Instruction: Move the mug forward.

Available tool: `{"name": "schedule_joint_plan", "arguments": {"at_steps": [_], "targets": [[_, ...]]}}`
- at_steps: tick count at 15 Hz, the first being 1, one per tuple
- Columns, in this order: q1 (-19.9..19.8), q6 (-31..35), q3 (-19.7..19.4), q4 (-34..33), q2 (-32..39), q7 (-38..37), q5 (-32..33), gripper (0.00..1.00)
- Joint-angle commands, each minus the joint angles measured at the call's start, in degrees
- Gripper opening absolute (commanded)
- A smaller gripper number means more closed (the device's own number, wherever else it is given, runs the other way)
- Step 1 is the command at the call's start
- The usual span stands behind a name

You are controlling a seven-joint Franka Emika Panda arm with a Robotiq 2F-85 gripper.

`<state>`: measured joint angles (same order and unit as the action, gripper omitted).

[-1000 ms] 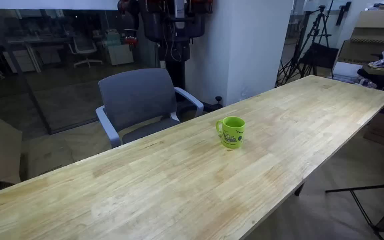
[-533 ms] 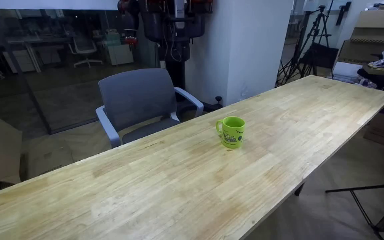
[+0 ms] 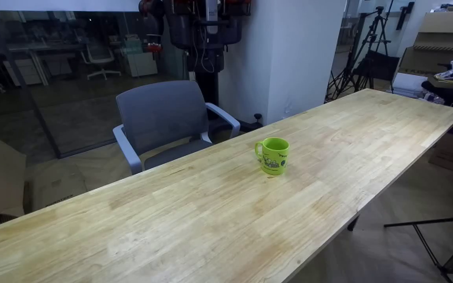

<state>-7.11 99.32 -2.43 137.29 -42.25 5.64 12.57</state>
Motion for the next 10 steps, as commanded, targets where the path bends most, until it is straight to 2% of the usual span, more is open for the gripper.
{"name": "schedule_joint_plan", "arguments": {"at_steps": [1,6,8,10], "targets": [[0.6,1.5,-1.0,-0.6,1.5,-2.0,0.5,1.0],[-0.6,13.1,-3.6,-3.7,12.5,-2.3,1.1,1.0],[0.2,17.4,-5.6,-6.0,19.4,0.8,-0.8,1.0],[2.3,20.4,-7.7,-8.5,26.0,6.5,-5.6,1.0]]}}
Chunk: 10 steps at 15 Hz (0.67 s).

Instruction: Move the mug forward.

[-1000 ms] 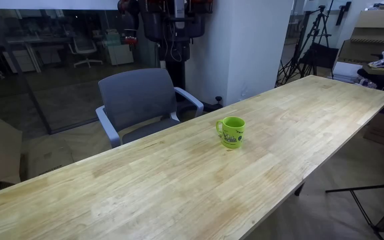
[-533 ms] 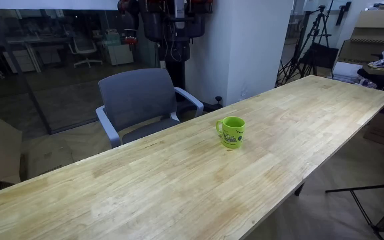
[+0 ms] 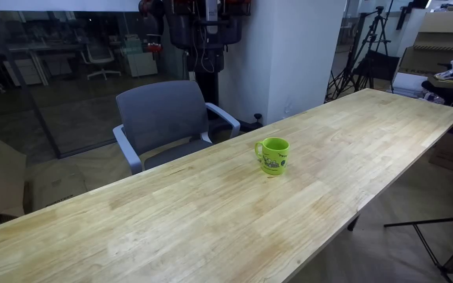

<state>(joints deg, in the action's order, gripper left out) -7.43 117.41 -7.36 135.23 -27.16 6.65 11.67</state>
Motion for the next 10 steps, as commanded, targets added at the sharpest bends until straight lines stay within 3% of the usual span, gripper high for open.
{"name": "schedule_joint_plan", "arguments": {"at_steps": [1,5,6,7,10], "targets": [[3.7,3.4,-3.4,-7.6,14.2,9.1,-7.8,1.0],[5.6,2.2,-1.9,-13.9,25.9,21.1,-16.6,1.0],[5.4,1.6,-0.9,-15.6,28.2,21.2,-16.3,1.0],[4.1,4.2,-0.8,-10.1,23.3,19.2,-15.2,1.0],[4.3,3.9,0.6,-13.5,28.2,20.1,-15.3,1.0]]}}
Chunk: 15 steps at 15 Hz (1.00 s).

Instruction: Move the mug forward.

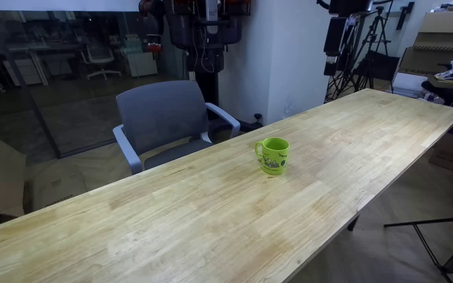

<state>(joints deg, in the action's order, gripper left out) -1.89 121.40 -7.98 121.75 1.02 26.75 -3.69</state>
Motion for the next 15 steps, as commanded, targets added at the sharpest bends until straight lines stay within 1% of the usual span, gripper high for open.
{"name": "schedule_joint_plan", "arguments": {"at_steps": [1,2,3,4,8,11,13,15], "targets": [[-1.3,-0.3,1.3,-0.5,0.3,0.1,0.0,1.0],[-1.2,2.1,1.4,1.4,-1.3,-1.4,1.5,1.0],[-1.1,6.0,1.7,3.0,-1.9,-3.3,3.4,1.0],[-1.0,9.1,1.9,3.1,-1.2,-4.8,4.6,1.0],[-0.8,19.5,3.0,0.8,6.7,-8.3,6.3,1.0],[-1.3,22.4,4.8,-1.4,12.8,-6.4,1.9,1.0],[-2.4,21.8,6.6,-2.9,16.6,-4.5,-1.9,1.0],[-3.3,21.7,7.7,-4.2,19.9,-3.9,-3.2,1.0]]}}
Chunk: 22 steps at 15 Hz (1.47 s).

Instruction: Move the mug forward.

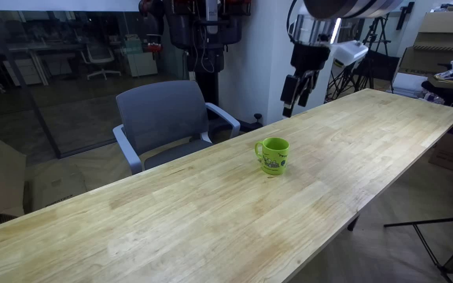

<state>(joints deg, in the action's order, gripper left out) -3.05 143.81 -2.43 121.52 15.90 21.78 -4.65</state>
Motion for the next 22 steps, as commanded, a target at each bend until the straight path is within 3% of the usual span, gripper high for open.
{"name": "schedule_joint_plan", "arguments": {"at_steps": [1,2,3,9,22], "targets": [[-2.5,-0.7,2.5,-4.7,6.7,1.3,-1.8,1.0],[-2.8,-2.0,2.6,-5.6,8.3,1.6,-0.8,1.0],[-2.5,-0.3,2.7,-2.3,5.2,0.3,-0.2,1.0],[-2.8,0.8,2.4,-4.6,8.9,-0.3,1.0,1.0],[-1.9,-3.1,3.4,-21.1,25.2,0.3,9.2,1.0]]}}
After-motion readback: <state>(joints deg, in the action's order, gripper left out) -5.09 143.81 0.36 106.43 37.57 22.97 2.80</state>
